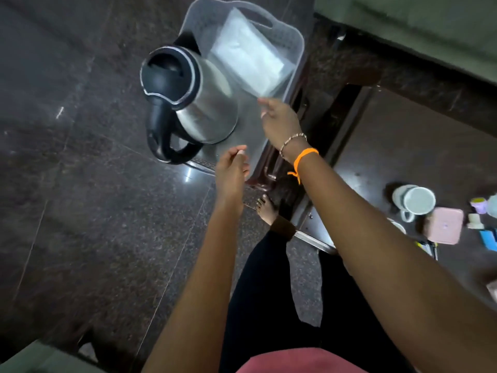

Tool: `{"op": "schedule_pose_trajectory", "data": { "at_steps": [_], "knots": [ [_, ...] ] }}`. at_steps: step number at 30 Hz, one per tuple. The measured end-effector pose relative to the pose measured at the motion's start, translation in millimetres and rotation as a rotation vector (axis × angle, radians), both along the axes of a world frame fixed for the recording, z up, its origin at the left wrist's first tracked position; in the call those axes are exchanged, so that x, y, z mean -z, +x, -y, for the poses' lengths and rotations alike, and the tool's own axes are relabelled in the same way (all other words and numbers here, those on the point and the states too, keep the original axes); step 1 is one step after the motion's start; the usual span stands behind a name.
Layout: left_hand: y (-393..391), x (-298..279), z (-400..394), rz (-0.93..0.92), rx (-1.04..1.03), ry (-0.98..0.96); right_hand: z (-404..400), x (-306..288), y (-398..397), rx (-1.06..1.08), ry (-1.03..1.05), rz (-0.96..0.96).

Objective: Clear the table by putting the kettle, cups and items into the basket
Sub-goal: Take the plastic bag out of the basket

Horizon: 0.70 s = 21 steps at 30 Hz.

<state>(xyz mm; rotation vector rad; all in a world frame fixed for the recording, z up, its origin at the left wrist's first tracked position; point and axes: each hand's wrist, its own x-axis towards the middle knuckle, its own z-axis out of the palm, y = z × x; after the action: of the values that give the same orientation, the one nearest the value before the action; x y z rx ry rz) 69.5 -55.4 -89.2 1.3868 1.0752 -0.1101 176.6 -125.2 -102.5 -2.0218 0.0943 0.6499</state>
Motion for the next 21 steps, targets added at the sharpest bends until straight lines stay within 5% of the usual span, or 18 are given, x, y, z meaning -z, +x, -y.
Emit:
{"op": "schedule_pose_trajectory", "data": {
  "at_steps": [7, 12, 21],
  "knots": [
    [15, 21, -35, -0.035, 0.067, -0.122, -52, 55, 48, 0.452, 0.247, -0.505],
    [15, 24, -41, -0.038, 0.098, -0.166, -53, 48, 49, 0.605, 0.259, -0.426],
    [29, -8, -5, 0.090, 0.095, -0.354, 23, -30, -34, 0.828, 0.756, -0.562]
  ]
}}
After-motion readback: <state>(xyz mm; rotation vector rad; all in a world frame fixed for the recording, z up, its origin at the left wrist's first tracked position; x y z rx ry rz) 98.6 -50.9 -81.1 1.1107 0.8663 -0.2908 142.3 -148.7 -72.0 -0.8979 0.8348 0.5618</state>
